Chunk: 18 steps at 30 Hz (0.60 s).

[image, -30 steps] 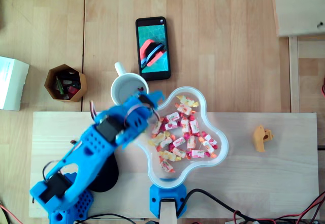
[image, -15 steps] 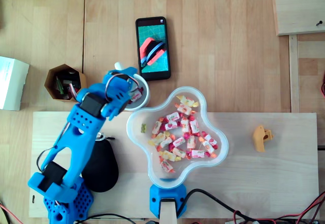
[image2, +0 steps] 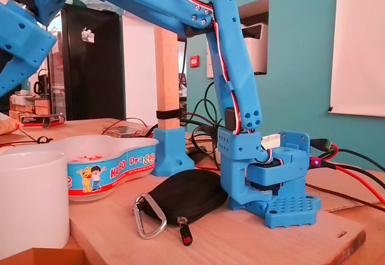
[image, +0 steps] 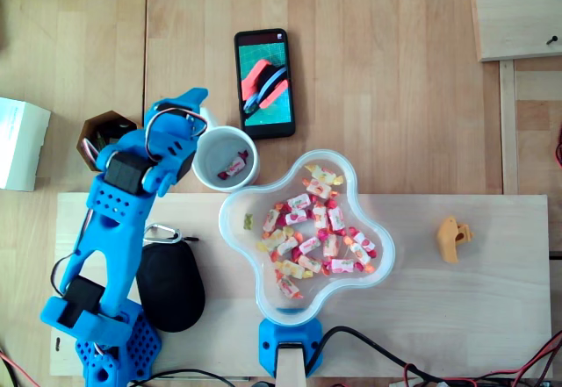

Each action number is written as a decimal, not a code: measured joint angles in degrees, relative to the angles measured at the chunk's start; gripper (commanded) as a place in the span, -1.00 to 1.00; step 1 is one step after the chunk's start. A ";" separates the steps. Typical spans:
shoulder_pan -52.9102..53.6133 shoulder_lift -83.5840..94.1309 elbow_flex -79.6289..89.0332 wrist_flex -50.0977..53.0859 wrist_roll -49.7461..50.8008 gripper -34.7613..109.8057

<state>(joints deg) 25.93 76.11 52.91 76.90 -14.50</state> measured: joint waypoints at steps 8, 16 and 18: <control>8.53 0.09 -1.23 6.15 -9.49 -0.23; 16.44 0.18 -3.08 12.74 -21.53 -0.25; 18.72 0.18 -3.08 13.62 -24.61 -0.25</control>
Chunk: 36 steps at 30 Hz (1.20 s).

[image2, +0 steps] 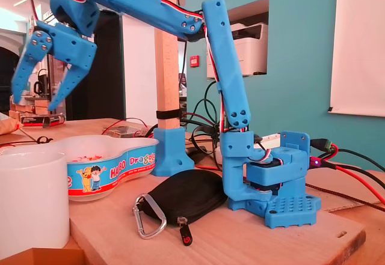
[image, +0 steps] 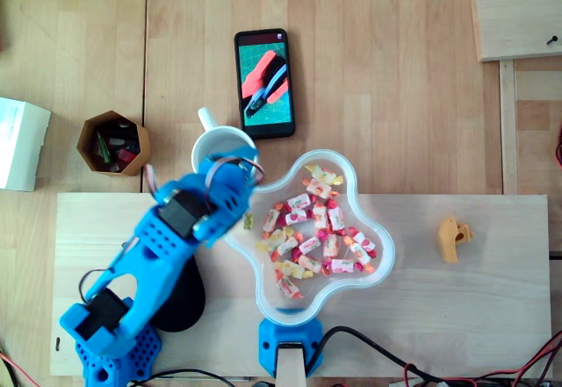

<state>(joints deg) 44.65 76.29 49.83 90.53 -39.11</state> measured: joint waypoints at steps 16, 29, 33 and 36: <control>6.33 -12.48 -0.44 -2.90 -15.91 -0.25; 12.30 -17.75 -0.44 -4.04 -16.79 -0.25; 12.92 -19.78 -0.44 -4.04 -16.79 -0.25; 12.92 -20.48 -0.44 -4.04 -16.79 -0.25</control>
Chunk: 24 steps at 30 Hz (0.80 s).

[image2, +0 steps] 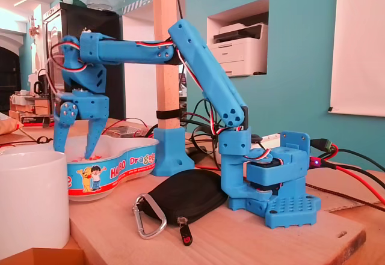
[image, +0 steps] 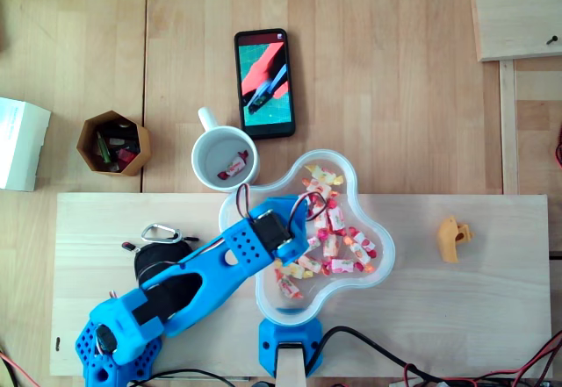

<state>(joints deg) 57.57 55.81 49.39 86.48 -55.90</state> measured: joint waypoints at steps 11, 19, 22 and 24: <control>0.09 0.00 0.00 0.00 0.35 -0.25; 0.09 -0.70 0.00 0.00 0.70 -0.25; 0.09 -1.85 -0.09 0.00 0.70 -0.25; 0.09 -2.46 0.00 0.00 0.70 -0.25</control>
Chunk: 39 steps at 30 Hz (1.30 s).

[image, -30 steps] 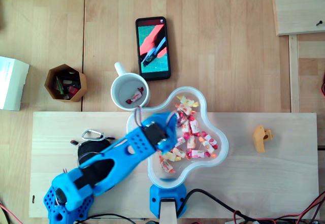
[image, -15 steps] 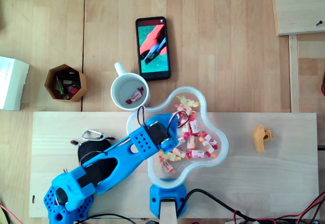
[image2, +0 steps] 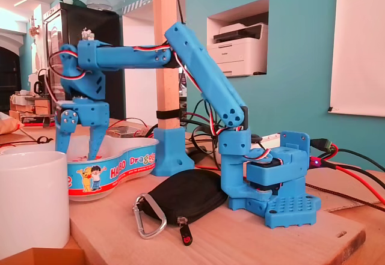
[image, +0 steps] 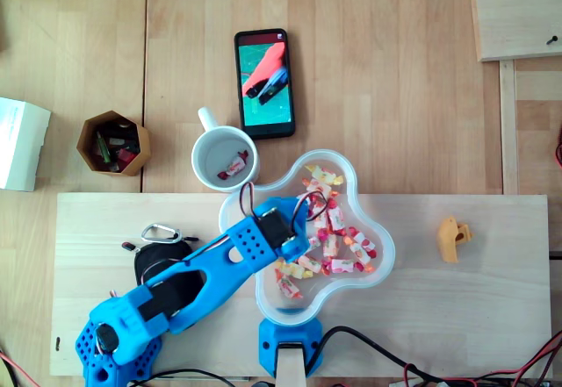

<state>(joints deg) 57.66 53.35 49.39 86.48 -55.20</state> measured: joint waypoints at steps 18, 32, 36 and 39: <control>-2.46 -3.69 -0.09 -7.56 -0.18 -0.25; -2.29 -4.22 -0.18 -5.98 -0.88 -0.25; -2.29 -3.69 -0.18 -3.34 -0.70 -0.25; -2.29 -3.60 -0.09 -2.99 -0.35 -0.25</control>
<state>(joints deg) 55.37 49.75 49.31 83.50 -55.55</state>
